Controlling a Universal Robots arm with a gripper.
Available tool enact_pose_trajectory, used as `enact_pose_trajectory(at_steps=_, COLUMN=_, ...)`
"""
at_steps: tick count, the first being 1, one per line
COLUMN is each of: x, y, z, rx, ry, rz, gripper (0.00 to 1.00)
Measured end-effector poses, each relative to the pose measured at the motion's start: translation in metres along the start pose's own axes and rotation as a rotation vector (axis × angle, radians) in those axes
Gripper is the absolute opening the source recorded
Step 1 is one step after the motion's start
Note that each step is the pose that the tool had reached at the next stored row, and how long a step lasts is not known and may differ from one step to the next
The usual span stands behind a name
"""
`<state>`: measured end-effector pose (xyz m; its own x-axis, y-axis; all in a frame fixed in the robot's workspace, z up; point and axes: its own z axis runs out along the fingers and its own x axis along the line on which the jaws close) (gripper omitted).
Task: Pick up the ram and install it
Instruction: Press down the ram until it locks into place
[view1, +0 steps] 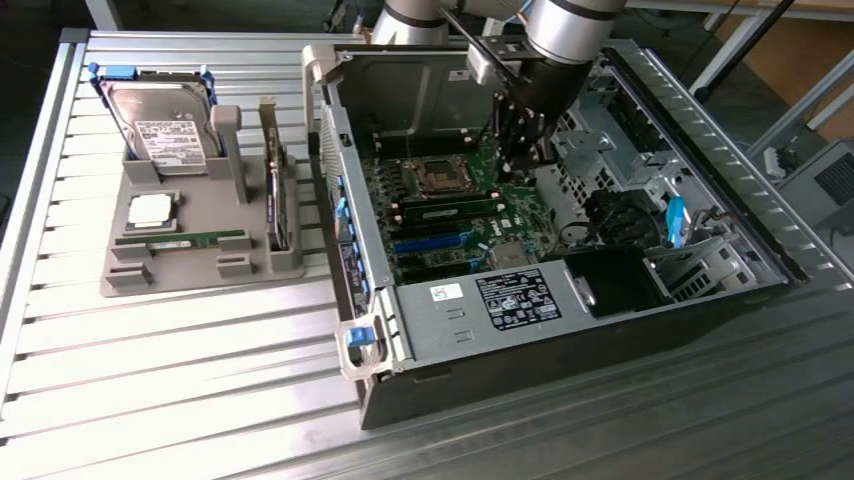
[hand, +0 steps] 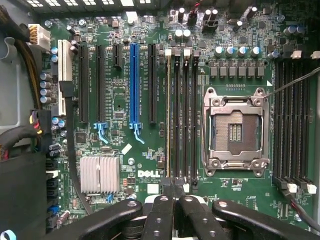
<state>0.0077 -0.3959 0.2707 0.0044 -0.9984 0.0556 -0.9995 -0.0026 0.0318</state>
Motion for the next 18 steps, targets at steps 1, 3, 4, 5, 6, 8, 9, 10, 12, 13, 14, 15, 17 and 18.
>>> enact_pose_trajectory(at_steps=1, x=0.000, y=-0.0001, z=0.0023, rx=0.0000, ry=0.0000, rz=0.000, gripper=0.09)
enact_pose_trajectory(at_steps=3, x=0.000, y=-0.0002, z=0.0054, rx=0.0000, ry=0.0000, rz=0.000, gripper=0.09)
enact_pose_trajectory(at_steps=4, x=0.000, y=-0.0003, z=0.0076, rx=0.0000, ry=0.0000, rz=0.000, gripper=0.09)
enact_pose_trajectory(at_steps=5, x=0.000, y=-0.0003, z=0.0088, rx=0.0000, ry=0.0000, rz=0.000, gripper=0.09)
enact_pose_trajectory(at_steps=6, x=-0.001, y=-0.0003, z=0.0096, rx=0.0000, ry=0.0000, rz=0.000, gripper=0.09)
enact_pose_trajectory(at_steps=8, x=-0.001, y=-0.0004, z=0.0129, rx=0.0000, ry=0.0000, rz=0.000, gripper=0.09)
enact_pose_trajectory(at_steps=9, x=-0.001, y=-0.0005, z=0.0139, rx=0.0000, ry=0.0000, rz=0.000, gripper=0.09)
enact_pose_trajectory(at_steps=10, x=-0.001, y=-0.0005, z=0.0154, rx=0.0000, ry=0.0001, rz=0.000, gripper=0.09)
enact_pose_trajectory(at_steps=12, x=-0.001, y=-0.0007, z=0.0206, rx=0.0000, ry=-0.0001, rz=0.000, gripper=0.09)
enact_pose_trajectory(at_steps=13, x=-0.001, y=-0.0008, z=0.0233, rx=0.0000, ry=0.0000, rz=0.000, gripper=0.09)
enact_pose_trajectory(at_steps=14, x=-0.001, y=-0.0019, z=0.0248, rx=0.0001, ry=0.0000, rz=0.000, gripper=0.09)
enact_pose_trajectory(at_steps=15, x=-0.001, y=-0.0028, z=0.0263, rx=-0.0001, ry=0.0002, rz=0.000, gripper=0.09)
enact_pose_trajectory(at_steps=17, x=0.003, y=-0.0035, z=0.0289, rx=0.0000, ry=-0.0002, rz=0.000, gripper=0.09)
enact_pose_trajectory(at_steps=18, x=0.003, y=-0.0057, z=0.0296, rx=0.0000, ry=0.0000, rz=0.000, gripper=0.09)
